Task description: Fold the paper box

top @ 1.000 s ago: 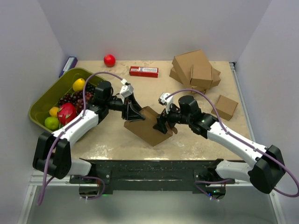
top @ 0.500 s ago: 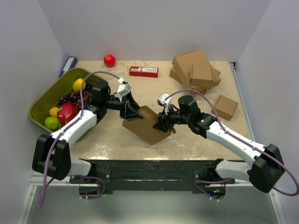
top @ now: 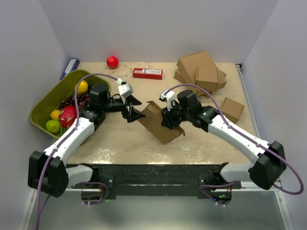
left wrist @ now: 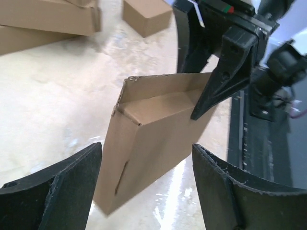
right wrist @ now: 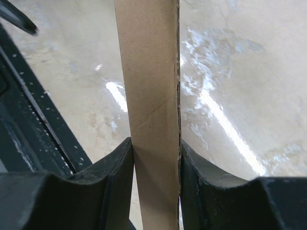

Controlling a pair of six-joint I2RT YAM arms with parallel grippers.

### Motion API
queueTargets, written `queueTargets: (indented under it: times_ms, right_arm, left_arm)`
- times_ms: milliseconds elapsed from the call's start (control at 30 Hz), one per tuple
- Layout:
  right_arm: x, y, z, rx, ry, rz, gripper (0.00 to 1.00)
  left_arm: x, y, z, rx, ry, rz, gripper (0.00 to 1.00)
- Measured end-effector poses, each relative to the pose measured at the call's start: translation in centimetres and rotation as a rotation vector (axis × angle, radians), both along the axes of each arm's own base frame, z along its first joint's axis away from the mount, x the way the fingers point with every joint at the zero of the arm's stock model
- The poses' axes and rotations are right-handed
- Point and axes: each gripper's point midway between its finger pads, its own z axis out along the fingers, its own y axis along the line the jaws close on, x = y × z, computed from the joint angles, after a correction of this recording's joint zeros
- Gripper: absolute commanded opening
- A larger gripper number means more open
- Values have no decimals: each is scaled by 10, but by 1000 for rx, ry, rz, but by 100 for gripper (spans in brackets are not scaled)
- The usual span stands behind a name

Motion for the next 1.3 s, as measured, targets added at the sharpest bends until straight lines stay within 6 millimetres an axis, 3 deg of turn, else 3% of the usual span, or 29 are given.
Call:
queueTargets:
  times_ms: [233,367,500,600,967,1300]
  right_arm:
    - [8,-17,-2,-187,-9,-87,18]
    - [7,-21,-4,-251,-15,-97,18]
    - [6,-28,-11,-295,-4,-105,18]
    - [6,-30,-13,-311,-3,-110,18]
    - [5,-29,-14,-315,-7,-98,18]
    - [3,-28,-14,-318,-13,-85,17]
  left_arm:
    - [26,17,13,39,-89,197,76]
    - [33,16,17,41,-114,235,73]
    - [30,0,20,45,-128,205,65]
    - [34,-9,19,54,-128,190,65]
    - [33,-17,-2,82,-89,120,63]
    - [39,-26,-5,77,-63,79,51]
